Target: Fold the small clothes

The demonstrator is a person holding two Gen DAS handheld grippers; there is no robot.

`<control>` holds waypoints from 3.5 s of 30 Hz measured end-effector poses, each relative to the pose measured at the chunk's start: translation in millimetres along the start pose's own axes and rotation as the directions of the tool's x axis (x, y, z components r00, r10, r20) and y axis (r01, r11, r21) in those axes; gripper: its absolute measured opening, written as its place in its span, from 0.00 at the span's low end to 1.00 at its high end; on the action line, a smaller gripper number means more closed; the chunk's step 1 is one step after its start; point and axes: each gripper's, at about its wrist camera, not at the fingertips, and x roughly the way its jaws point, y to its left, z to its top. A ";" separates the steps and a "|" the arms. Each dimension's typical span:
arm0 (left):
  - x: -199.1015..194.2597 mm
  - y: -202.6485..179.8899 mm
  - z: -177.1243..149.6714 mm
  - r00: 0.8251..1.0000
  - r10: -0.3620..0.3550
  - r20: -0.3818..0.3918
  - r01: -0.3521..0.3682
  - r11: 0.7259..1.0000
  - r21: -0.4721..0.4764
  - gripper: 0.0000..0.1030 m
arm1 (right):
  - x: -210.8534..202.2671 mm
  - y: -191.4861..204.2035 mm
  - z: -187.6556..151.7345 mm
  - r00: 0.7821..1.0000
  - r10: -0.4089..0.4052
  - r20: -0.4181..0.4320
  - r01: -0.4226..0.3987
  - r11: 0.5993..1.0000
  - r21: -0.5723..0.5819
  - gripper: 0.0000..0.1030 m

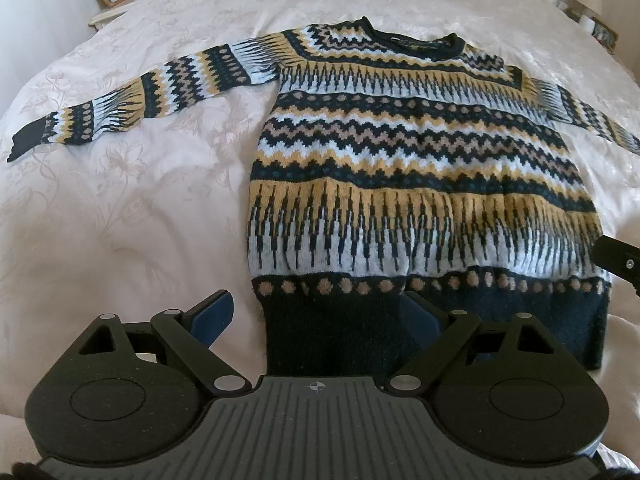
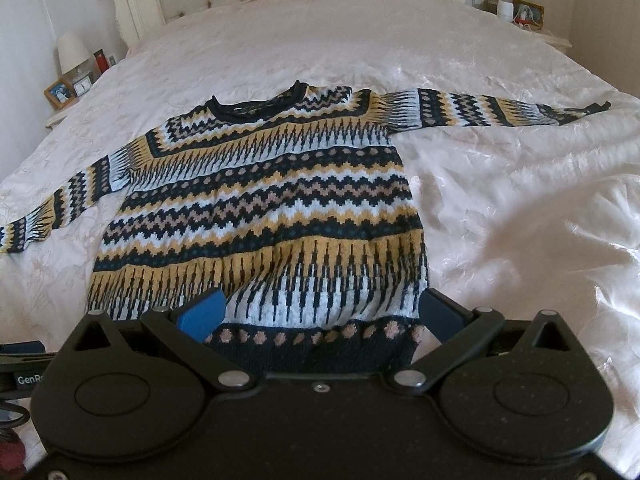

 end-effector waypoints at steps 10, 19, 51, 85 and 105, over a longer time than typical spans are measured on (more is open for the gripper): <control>5.5 -0.8 2.5 1.000 0.004 -0.018 -0.004 1.000 -0.001 0.88 | 8.6 3.9 -1.7 1.000 0.006 -0.023 -0.006 1.000 -0.001 1.00; 13.9 -2.4 8.8 0.999 0.005 -0.035 -0.005 1.000 -0.002 0.88 | 18.4 0.6 4.2 0.999 0.012 -0.045 -0.012 1.000 0.004 1.00; 62.7 -6.5 94.0 0.998 -0.002 0.061 0.003 1.000 -0.004 0.88 | 90.0 -24.4 53.8 0.999 -0.041 -0.021 0.040 0.999 -0.022 0.99; 133.8 -71.6 197.9 0.935 -0.046 0.353 0.013 0.995 0.095 0.88 | 159.6 -295.1 238.4 0.928 -0.373 0.007 0.372 0.926 0.062 0.88; 150.9 -96.1 192.1 0.951 -0.083 0.299 0.044 0.990 0.135 0.88 | 168.8 -426.2 250.8 0.866 -0.497 -0.057 0.485 0.808 0.334 0.75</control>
